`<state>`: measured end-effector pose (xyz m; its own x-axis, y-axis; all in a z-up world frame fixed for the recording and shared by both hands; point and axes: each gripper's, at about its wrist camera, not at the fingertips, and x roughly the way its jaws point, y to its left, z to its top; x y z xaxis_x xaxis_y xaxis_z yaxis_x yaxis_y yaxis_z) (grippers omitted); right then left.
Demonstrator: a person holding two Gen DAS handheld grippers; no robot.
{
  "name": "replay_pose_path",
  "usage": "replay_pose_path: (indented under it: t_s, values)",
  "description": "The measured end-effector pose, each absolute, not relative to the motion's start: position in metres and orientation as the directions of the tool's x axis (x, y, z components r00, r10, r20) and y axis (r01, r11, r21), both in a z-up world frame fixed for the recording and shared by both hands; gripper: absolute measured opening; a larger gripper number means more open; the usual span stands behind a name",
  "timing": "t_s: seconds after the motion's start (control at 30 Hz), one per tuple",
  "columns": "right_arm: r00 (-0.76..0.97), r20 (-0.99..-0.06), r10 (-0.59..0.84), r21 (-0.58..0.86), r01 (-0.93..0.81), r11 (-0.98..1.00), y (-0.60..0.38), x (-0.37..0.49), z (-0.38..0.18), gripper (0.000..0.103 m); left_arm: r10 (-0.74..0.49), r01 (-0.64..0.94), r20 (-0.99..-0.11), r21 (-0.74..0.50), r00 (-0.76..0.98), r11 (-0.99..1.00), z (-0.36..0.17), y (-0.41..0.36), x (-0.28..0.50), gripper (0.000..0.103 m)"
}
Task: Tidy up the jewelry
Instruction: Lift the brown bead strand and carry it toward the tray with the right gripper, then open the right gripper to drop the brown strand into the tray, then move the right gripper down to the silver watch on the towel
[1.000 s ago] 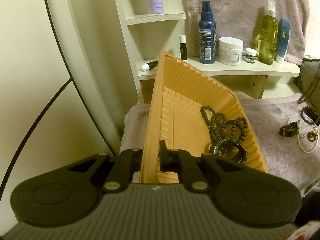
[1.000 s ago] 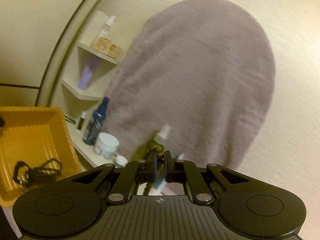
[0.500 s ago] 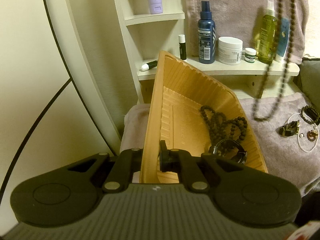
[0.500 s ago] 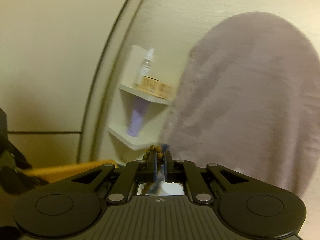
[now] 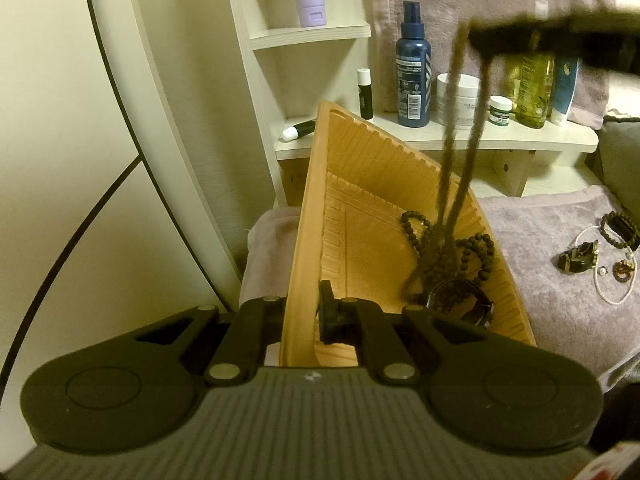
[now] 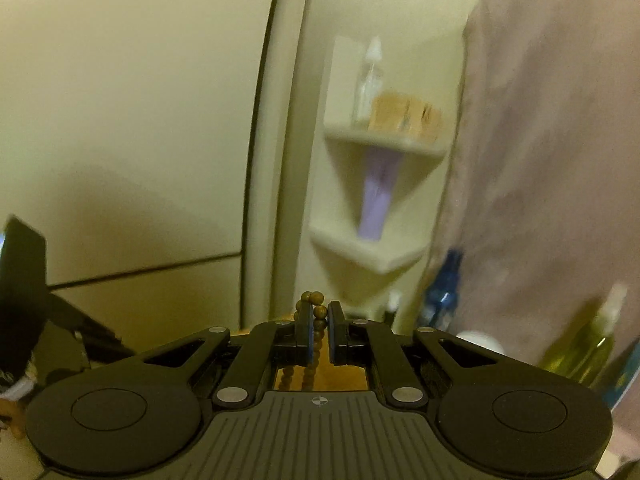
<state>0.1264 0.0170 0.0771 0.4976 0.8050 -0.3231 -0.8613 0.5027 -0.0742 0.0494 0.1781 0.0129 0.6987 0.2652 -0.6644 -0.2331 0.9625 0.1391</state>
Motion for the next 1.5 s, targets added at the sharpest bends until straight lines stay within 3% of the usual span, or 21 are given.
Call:
replay_pose_path:
  t_s: [0.33, 0.57, 0.77, 0.8, 0.87, 0.9, 1.27, 1.5]
  values:
    - [0.410, -0.498, 0.764, 0.082, -0.855, 0.512, 0.031, 0.151, 0.010, 0.007, 0.264, -0.234, -0.666, 0.137, 0.698, 0.963, 0.013, 0.178, 0.050, 0.006]
    - [0.285, -0.529, 0.799, 0.188, -0.879, 0.438, 0.037, 0.153, -0.006, 0.007, 0.263, -0.232, -0.667, 0.137, 0.697, 0.963, 0.013, 0.179, 0.050, 0.006]
    - [0.253, -0.539, 0.803, 0.191, -0.892, 0.410, 0.036, 0.145, -0.013, 0.008, 0.263, -0.232, -0.668, 0.138, 0.696, 0.963, 0.013, 0.180, 0.051, 0.006]
    - [0.259, -0.541, 0.800, 0.190, -0.889, 0.417, 0.035, 0.145, -0.013, 0.016, 0.263, -0.232, -0.668, 0.137, 0.696, 0.963, 0.013, 0.180, 0.051, 0.006]
    - [0.279, -0.532, 0.799, 0.183, -0.884, 0.430, 0.030, 0.143, -0.013, 0.054, 0.262, -0.232, -0.669, 0.136, 0.695, 0.963, 0.014, 0.180, 0.051, 0.006]
    - [0.289, -0.525, 0.800, 0.179, -0.882, 0.436, 0.026, 0.142, -0.013, 0.058, 0.263, -0.232, -0.669, 0.137, 0.695, 0.963, 0.014, 0.179, 0.052, 0.006]
    - [0.381, -0.512, 0.770, 0.148, -0.844, 0.516, -0.015, 0.133, -0.010, 0.058, 0.262, -0.228, -0.670, 0.140, 0.695, 0.964, 0.014, 0.179, 0.053, 0.006]
    - [0.492, -0.577, 0.652, 0.145, -0.724, 0.674, -0.064, 0.138, -0.026, 0.058, 0.265, -0.226, -0.667, 0.148, 0.696, 0.963, 0.015, 0.177, 0.053, 0.006]
